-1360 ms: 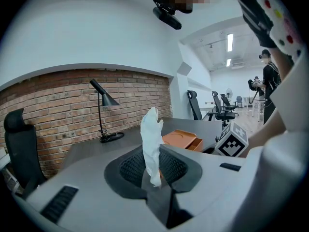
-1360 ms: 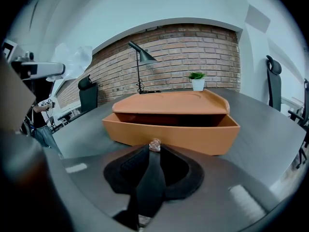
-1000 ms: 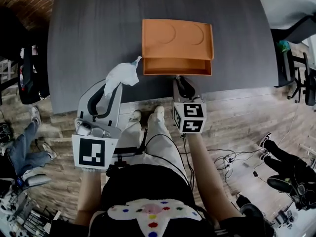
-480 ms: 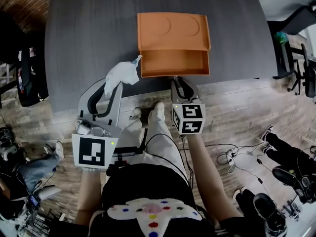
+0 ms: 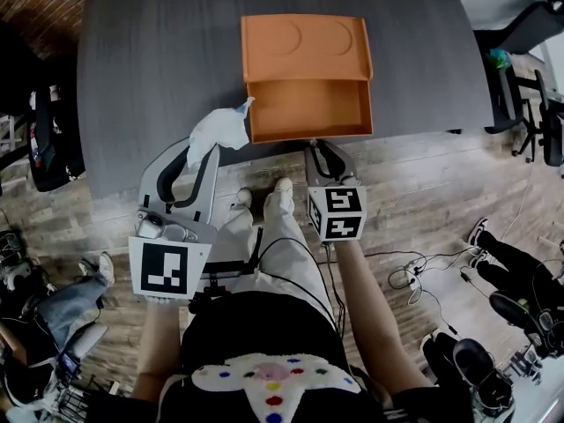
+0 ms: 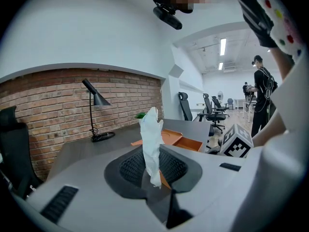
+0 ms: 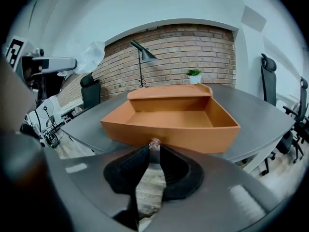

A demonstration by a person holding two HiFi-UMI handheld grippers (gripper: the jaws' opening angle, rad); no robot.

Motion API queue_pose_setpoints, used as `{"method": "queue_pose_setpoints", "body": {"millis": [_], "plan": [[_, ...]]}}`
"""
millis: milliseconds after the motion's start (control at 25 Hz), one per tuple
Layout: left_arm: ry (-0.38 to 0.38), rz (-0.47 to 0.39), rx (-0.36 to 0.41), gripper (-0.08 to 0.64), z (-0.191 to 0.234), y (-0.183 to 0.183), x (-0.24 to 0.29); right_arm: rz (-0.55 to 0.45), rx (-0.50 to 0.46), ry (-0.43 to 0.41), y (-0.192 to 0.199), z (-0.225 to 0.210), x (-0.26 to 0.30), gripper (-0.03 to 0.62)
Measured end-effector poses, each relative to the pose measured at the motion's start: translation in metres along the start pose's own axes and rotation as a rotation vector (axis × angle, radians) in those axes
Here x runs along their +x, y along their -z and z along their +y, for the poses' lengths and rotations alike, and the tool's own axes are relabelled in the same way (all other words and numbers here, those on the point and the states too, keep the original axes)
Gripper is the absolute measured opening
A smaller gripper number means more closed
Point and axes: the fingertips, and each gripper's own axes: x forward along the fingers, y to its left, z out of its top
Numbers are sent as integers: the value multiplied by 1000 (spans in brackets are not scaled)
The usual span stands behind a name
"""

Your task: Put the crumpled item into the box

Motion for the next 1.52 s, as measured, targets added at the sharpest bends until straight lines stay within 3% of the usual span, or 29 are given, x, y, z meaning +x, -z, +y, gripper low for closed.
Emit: {"method": "queue_pose_setpoints", "body": {"millis": [520,760,880,1080,1520], "plan": [[17,-5,-10,67,-1,3,-6,1,37,17,7,5,-6,80],[22,-14,-7,67,0,0,-8,-32,78,34,1,3,-15,109],[26,-30,-2,67,1,-7,-12,-77,46,66,-13,1,-30,107],[38,-60,20,68,2,-23,-16,-176,-10,118,-47,-1,-57,46],[74,-157,74,67,8,-70,-27,-379,15,178,-134,-1,-121,9]]}}
